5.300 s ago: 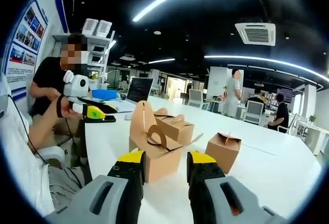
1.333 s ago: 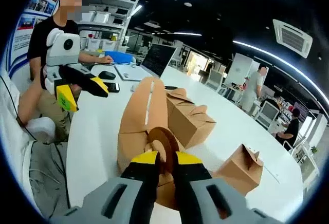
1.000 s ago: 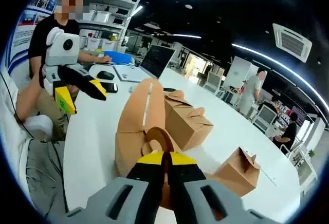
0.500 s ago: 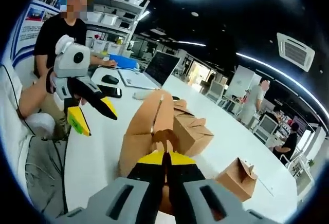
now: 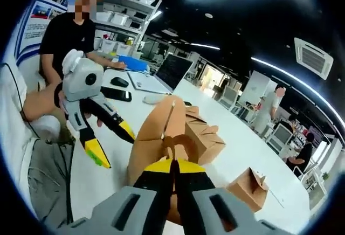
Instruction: Pick up one paper box from the group, open the paper box, and remove the item inside
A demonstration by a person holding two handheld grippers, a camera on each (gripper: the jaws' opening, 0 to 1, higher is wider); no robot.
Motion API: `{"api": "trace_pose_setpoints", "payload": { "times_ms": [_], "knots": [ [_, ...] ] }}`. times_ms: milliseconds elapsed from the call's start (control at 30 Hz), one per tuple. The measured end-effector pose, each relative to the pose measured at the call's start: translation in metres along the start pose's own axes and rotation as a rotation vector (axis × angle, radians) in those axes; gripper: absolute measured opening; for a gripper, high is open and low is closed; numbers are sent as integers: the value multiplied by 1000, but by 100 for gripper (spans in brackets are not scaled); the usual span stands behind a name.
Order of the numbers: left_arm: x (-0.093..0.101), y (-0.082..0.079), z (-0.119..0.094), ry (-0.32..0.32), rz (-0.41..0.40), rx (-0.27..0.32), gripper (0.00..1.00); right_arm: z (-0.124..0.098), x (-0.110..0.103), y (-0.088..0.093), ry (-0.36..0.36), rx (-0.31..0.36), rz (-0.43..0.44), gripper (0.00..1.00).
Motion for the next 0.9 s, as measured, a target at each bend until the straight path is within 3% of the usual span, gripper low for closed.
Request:
{"api": "trace_pose_setpoints", "payload": {
  "times_ms": [267, 433, 900],
  "knots": [
    [11, 1, 1, 27, 4, -12, 46, -7, -1, -7, 12, 21, -1, 2],
    [11, -1, -1, 32, -6, -8, 46, -14, -3, -19, 15, 53, -13, 2],
    [9, -2, -3, 27, -15, -8, 46, -22, -12, -23, -3, 78, -19, 2]
  ]
}}
Point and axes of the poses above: the point that each gripper's makers call its tool centre point, and the gripper's own axes: z roughly forward along the fingers, x roughly to its right, y roughly out of its underside, the point moved 1 cm from there along -z, roughly backward along the fingers, and after that the axes turned 9 degrees about y, right-handed, at the moved point
